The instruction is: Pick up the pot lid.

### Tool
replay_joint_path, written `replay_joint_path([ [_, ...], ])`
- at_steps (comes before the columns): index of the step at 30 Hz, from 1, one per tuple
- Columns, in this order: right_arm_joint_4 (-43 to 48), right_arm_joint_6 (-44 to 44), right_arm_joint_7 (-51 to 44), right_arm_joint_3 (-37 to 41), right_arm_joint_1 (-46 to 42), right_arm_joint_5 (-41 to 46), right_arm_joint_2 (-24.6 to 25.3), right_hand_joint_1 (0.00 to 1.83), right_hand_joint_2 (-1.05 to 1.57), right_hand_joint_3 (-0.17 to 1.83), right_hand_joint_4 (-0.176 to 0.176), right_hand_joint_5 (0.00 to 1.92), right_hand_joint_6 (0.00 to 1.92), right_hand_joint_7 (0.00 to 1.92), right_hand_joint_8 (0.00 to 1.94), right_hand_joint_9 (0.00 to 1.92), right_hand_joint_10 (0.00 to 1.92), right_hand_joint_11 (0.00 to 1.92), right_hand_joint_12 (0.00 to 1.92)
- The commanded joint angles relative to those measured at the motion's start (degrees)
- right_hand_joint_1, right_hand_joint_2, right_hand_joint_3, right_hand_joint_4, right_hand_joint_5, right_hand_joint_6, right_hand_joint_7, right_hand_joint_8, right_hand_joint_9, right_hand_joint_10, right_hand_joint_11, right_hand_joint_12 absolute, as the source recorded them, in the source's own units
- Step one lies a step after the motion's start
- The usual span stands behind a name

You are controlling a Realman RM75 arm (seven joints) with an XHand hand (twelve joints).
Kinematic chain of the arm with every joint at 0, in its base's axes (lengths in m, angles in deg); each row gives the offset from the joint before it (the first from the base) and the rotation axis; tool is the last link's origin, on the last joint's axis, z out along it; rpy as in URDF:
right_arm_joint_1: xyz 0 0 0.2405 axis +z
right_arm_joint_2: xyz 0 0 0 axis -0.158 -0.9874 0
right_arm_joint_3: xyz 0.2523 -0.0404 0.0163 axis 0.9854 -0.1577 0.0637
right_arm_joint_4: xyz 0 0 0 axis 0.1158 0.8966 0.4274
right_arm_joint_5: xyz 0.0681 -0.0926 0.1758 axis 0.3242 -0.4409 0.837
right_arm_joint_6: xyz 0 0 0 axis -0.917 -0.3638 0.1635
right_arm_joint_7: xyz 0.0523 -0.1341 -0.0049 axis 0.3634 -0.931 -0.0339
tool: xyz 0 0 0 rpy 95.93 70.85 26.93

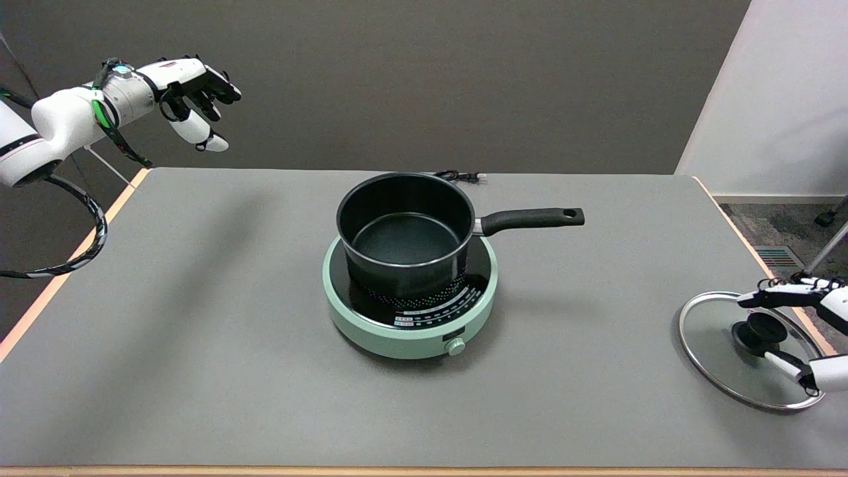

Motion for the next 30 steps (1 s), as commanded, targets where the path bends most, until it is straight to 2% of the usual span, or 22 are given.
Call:
replay_joint_path([
  [1,-1.2,-2.0,0.0,-2.3,0.1,-0.1,-1.0,0.92,0.54,0.99,0.007,0.60,0.30,0.59,0.20,0.55,0.42,0.34,0.81],
  [14,-2.1,-2.1,-0.1,-3.4,1.4,0.0,-2.4,0.92,0.56,0.96,0.016,0.62,0.31,0.61,0.22,0.58,0.40,0.34,0.81],
  [16,-2.4,-2.2,-0.1,-3.6,1.6,0.0,-2.5,0.86,0.57,1.01,0.018,0.60,0.37,0.62,0.22,0.55,0.46,0.34,0.81],
  [18,-2.5,-2.4,-0.1,-3.9,1.7,0.0,-2.8,0.92,0.56,0.97,0.016,0.62,0.33,0.63,0.21,0.57,0.42,0.34,0.82],
  [20,-2.7,-2.6,-0.1,-4.1,1.8,0.0,-3.0,0.86,0.57,1.00,0.018,0.60,0.37,0.62,0.22,0.56,0.47,0.34,0.81],
  [30,-3.7,-2.6,-0.1,-4.8,2.2,0.0,-3.4,0.88,0.59,1.00,0.019,0.62,0.41,0.65,0.22,0.57,0.48,0.35,0.83],
])
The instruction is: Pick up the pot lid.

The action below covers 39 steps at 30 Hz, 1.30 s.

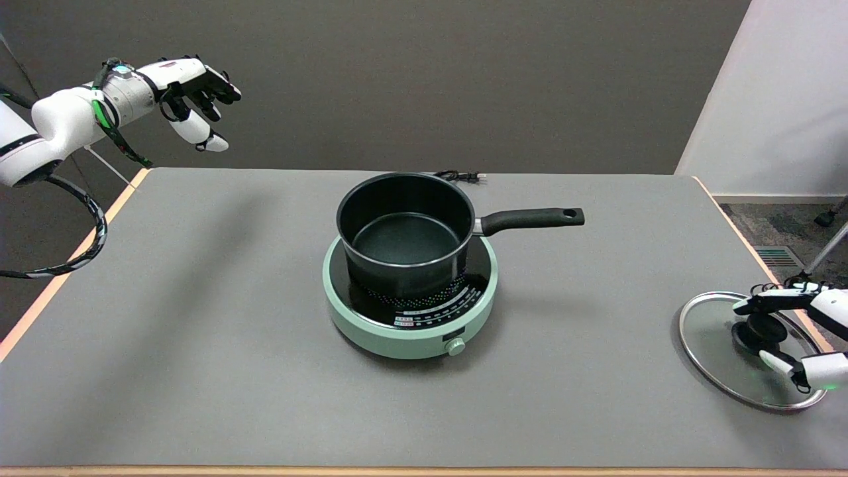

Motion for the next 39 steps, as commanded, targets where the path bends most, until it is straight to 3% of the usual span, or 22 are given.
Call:
replay_joint_path([
  [1,-1.4,-0.5,0.0,-1.4,0.9,0.0,-1.1,0.88,0.59,1.00,0.019,0.62,0.41,0.65,0.22,0.57,0.48,0.35,0.83],
  [21,-1.5,-3.2,0.0,-5.1,2.8,0.2,-2.3,0.98,0.58,0.97,0.025,0.66,0.38,0.68,0.23,0.62,0.47,0.37,0.87],
  [27,-1.5,-3.1,0.1,-5.2,2.8,0.6,-2.3,0.91,0.62,0.98,0.015,0.66,0.47,0.75,0.29,0.66,0.58,0.39,0.90],
  [32,-1.4,-2.6,0.1,-5.2,2.8,1.1,-2.3,0.94,0.67,0.83,0.027,0.75,0.61,0.80,0.70,0.68,0.95,0.45,1.18],
  [34,-1.4,-2.6,-0.1,-5.3,2.8,1.3,-2.3,0.98,0.72,0.83,0.047,0.74,0.72,0.76,0.95,0.68,1.16,0.34,1.40],
  [35,-1.4,-2.6,-0.2,-5.3,2.8,1.3,-2.3,1.10,0.82,0.70,0.055,0.72,0.80,0.77,1.10,0.68,1.24,0.28,1.51],
  [36,-1.4,-2.6,-0.3,-5.3,2.8,1.3,-2.3,1.30,1.06,0.31,0.043,0.68,0.99,0.80,1.36,0.68,1.34,0.24,1.64],
  [37,-1.4,-2.6,-0.3,-5.3,2.8,1.3,-2.3,1.16,1.16,0.18,-0.014,0.66,1.35,0.81,1.40,0.69,1.34,0.21,1.72],
  [38,-1.4,-2.6,-0.3,-5.3,2.8,1.3,-2.3,1.13,1.23,0.11,-0.012,0.60,1.50,0.76,1.46,0.68,1.36,0.23,1.71],
  [39,-1.3,-2.6,-0.4,-5.3,2.8,1.3,-2.3,1.12,1.21,0.17,-0.007,0.60,1.52,0.76,1.46,0.66,1.46,0.18,1.81],
])
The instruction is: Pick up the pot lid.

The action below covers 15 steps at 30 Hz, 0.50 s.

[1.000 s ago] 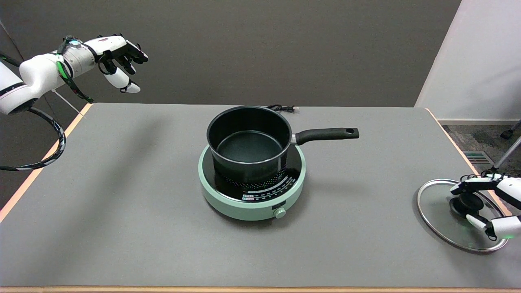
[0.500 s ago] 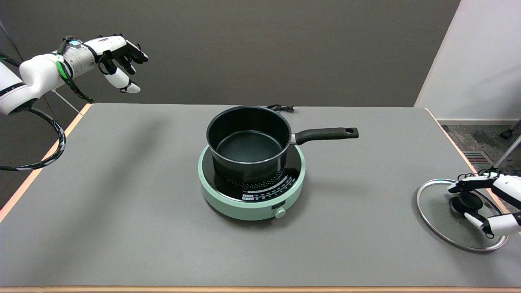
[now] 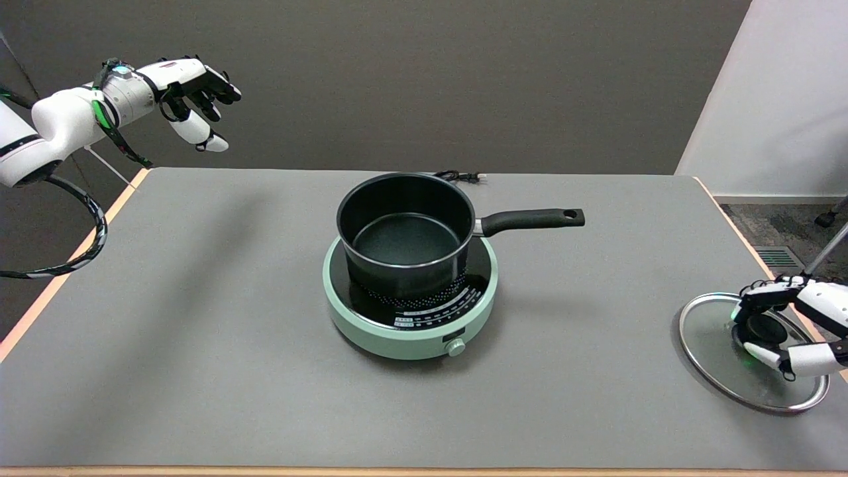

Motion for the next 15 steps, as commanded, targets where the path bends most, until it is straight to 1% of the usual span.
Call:
replay_joint_path([
  [1,0.0,0.0,-0.4,-0.8,0.3,0.6,-0.1,1.28,1.06,0.39,0.110,0.54,1.32,0.73,1.49,0.64,1.52,0.16,1.85],
  [2,0.0,0.0,-0.4,-0.9,0.4,0.6,-0.2,1.31,1.05,0.42,0.141,0.52,1.29,0.72,1.51,0.63,1.59,0.11,1.91],
  [3,0.1,0.0,-0.4,-1.0,0.4,0.6,-0.2,1.30,1.08,0.42,0.138,0.50,1.29,0.68,1.58,0.61,1.66,0.09,1.92],
  [5,0.1,0.1,-0.4,-1.3,0.5,0.6,-0.3,1.28,1.09,0.47,0.131,0.47,1.29,0.63,1.66,0.57,1.77,0.05,1.92],
  [8,0.0,0.2,-0.4,-1.3,0.6,0.6,-0.4,1.28,1.08,0.53,0.132,0.44,1.29,0.60,1.73,0.52,1.91,0.00,1.92],
  [10,0.0,0.4,-0.4,-1.3,0.7,0.6,-0.4,1.28,1.07,0.58,0.122,0.43,1.28,0.60,1.75,0.52,1.92,0.00,1.92],
  [15,0.0,0.6,-0.3,-1.4,0.7,0.6,-0.4,1.28,1.05,0.60,0.118,0.44,1.26,0.61,1.75,0.53,1.92,0.00,1.92],
])
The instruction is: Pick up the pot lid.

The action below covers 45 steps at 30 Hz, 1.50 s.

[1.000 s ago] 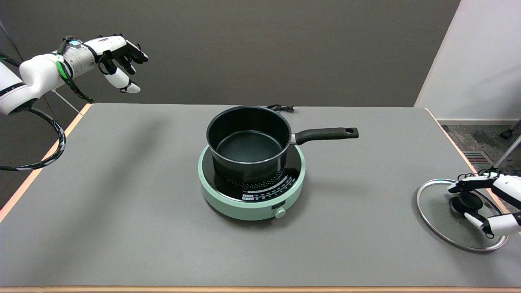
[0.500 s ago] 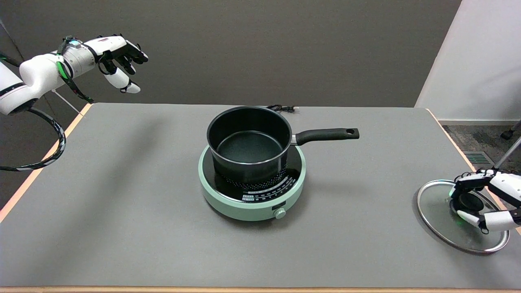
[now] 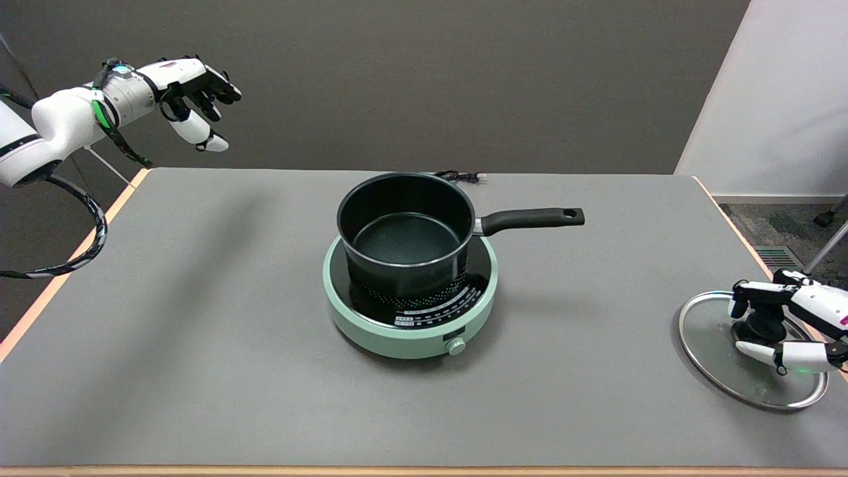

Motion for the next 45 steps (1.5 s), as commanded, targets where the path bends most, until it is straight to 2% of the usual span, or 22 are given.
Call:
replay_joint_path([
  [1,0.0,0.6,-0.1,-0.4,0.4,0.3,-0.3,1.28,1.05,0.60,0.116,0.45,1.26,0.61,1.75,0.53,1.92,0.00,1.92],
  [21,-0.7,0.0,0.1,-0.7,1.0,0.3,-0.7,1.29,1.03,0.63,0.131,0.46,1.28,0.63,1.73,0.56,1.92,0.00,1.92],
  [31,-2.2,-0.1,0.2,-1.1,1.4,1.6,-1.0,1.28,1.02,0.69,0.118,0.42,1.31,0.61,1.80,0.52,1.92,0.00,1.92],
  [33,-2.2,-0.1,0.2,-1.1,1.4,1.6,-1.0,1.28,1.01,0.71,0.120,0.41,1.36,0.61,1.80,0.53,1.92,0.00,1.92],
  [37,-2.2,-0.2,0.2,-1.2,1.4,1.6,-1.0,1.28,1.01,0.71,0.129,0.39,1.62,0.61,1.80,0.55,1.92,0.00,1.92],
  [40,-2.2,-0.2,0.3,-1.2,1.4,1.5,-1.0,1.28,1.02,0.69,0.124,0.39,1.66,0.61,1.79,0.57,1.92,0.00,1.92],
  [42,-2.2,0.0,0.3,-1.2,1.4,1.6,-1.0,1.29,1.00,0.70,0.117,0.41,1.68,0.62,1.78,0.60,1.92,0.11,1.92],
  [44,-2.2,0.2,0.8,-1.2,1.5,1.6,-1.1,1.30,0.98,0.73,0.133,0.42,1.71,0.65,1.76,0.59,1.92,0.22,1.92],
  [45,-2.2,0.2,1.4,-1.2,1.5,1.5,-1.1,1.30,0.97,0.75,0.120,0.42,1.71,0.65,1.77,0.60,1.92,0.24,1.92],
])
